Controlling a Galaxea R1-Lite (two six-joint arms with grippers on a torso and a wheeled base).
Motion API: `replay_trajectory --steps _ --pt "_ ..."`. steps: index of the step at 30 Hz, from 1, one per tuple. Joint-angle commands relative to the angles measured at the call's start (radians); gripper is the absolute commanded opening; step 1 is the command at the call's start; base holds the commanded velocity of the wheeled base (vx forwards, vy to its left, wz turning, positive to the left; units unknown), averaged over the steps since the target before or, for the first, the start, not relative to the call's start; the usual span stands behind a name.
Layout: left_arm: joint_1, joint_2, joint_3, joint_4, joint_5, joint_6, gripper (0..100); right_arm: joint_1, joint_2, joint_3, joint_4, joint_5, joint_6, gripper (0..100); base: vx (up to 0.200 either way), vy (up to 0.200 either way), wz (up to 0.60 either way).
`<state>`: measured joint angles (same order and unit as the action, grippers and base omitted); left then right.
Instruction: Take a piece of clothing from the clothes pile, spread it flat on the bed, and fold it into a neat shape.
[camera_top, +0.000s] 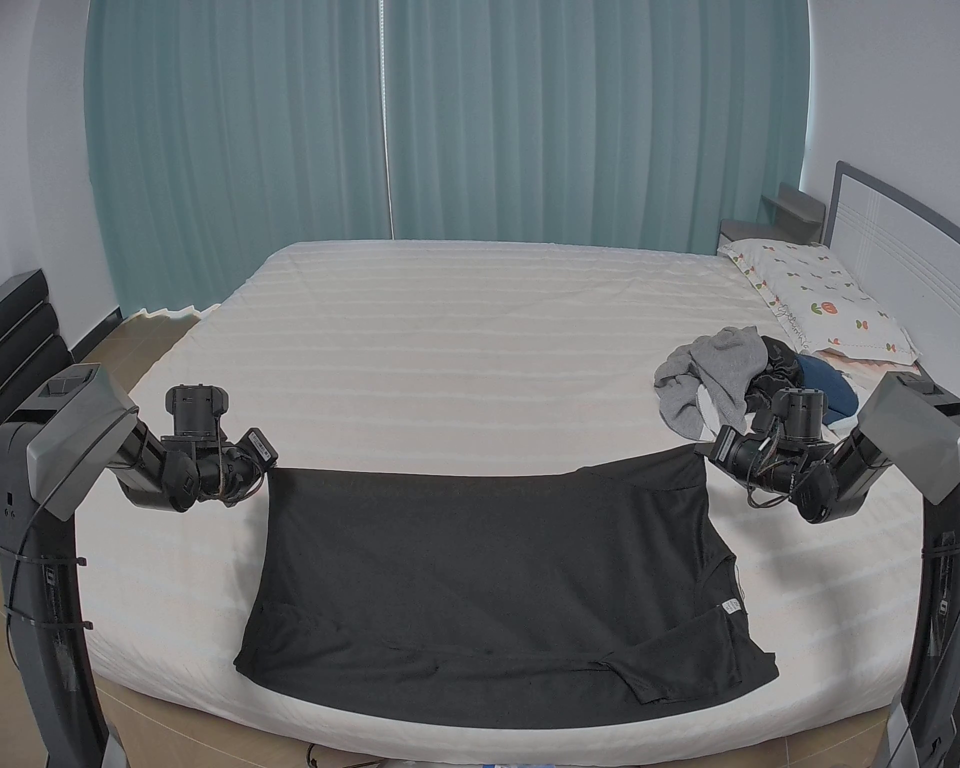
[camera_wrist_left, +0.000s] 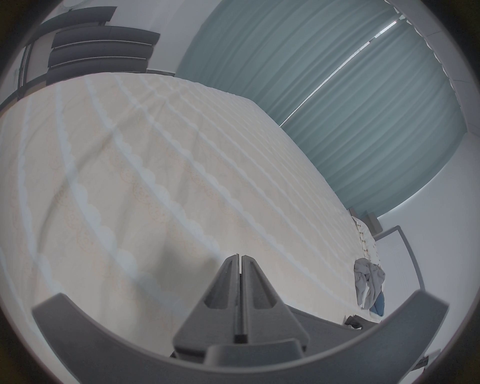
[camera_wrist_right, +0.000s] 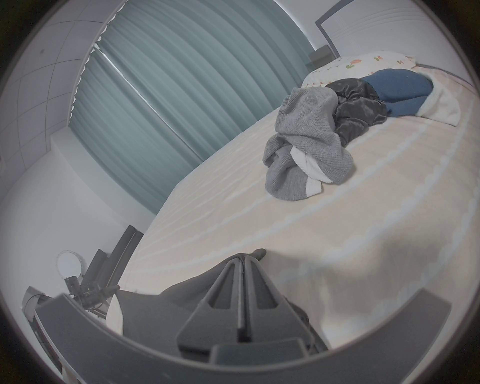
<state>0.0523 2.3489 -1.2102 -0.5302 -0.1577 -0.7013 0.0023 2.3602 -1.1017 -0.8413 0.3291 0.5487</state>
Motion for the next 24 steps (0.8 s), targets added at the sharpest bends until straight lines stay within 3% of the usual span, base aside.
replay_trajectory --steps 1,9,13,24 --pt "0.003 -0.062 0.055 -0.001 -0.002 0.043 0 -0.031 -0.108 0.100 -0.004 0.039 -0.001 0 0.000 0.000 0.00" --pt "0.001 -0.100 0.147 -0.002 -0.002 0.098 0 -0.067 -0.223 0.316 -0.050 0.153 -0.023 0 0.000 0.000 0.00" --pt "0.003 -0.126 0.202 -0.002 -0.002 0.137 0 -0.091 -0.259 0.398 -0.052 0.191 -0.076 0 0.000 0.000 0.00" --pt "-0.002 -0.184 0.382 -0.004 0.001 0.295 0 -0.107 -0.280 0.591 -0.048 0.222 -0.262 0 0.000 0.000 0.00"
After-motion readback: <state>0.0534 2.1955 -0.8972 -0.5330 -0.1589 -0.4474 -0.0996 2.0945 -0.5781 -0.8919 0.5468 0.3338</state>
